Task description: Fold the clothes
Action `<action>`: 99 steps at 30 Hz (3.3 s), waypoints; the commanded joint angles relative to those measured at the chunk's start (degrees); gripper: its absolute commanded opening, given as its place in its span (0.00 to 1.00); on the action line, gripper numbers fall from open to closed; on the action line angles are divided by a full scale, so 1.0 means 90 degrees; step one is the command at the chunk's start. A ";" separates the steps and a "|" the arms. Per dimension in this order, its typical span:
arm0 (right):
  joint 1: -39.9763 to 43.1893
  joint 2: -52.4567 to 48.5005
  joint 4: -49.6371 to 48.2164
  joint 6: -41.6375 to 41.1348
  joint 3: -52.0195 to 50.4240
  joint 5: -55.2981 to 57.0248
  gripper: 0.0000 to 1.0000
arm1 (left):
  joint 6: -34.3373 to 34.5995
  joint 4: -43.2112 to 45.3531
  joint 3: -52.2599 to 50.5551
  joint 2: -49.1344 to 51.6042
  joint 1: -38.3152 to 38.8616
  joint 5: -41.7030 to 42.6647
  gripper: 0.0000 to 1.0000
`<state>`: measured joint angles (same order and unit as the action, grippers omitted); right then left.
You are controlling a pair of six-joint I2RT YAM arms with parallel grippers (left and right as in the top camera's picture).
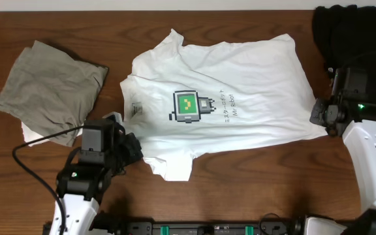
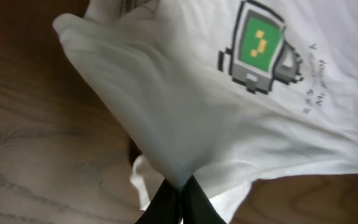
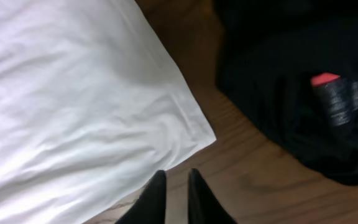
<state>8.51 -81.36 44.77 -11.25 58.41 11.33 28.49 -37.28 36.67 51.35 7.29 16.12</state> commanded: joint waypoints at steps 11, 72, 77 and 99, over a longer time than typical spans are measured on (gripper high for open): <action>0.0707 -0.1962 0.0005 -0.0512 -0.0015 0.0138 0.13 | -0.0066 0.0002 0.0121 0.0367 0.0015 -0.0420 0.06; 0.0967 -0.2222 -0.1377 -0.0510 -0.0855 -0.0962 0.33 | -0.0063 -0.0002 0.0119 0.0369 0.0015 -0.0418 0.06; 0.0969 -0.2222 -0.1384 -0.0508 -0.0852 -0.0959 0.32 | -0.0063 -0.0002 0.0119 0.0369 0.0015 -0.0418 0.06; 0.0974 -0.2225 -0.1746 -0.0515 -0.0843 -0.0959 0.01 | -0.0061 -0.0027 0.0119 0.0369 0.0015 -0.0418 0.06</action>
<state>17.15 -99.63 29.02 -15.62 52.27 2.48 28.49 -37.28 36.69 54.61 7.29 13.30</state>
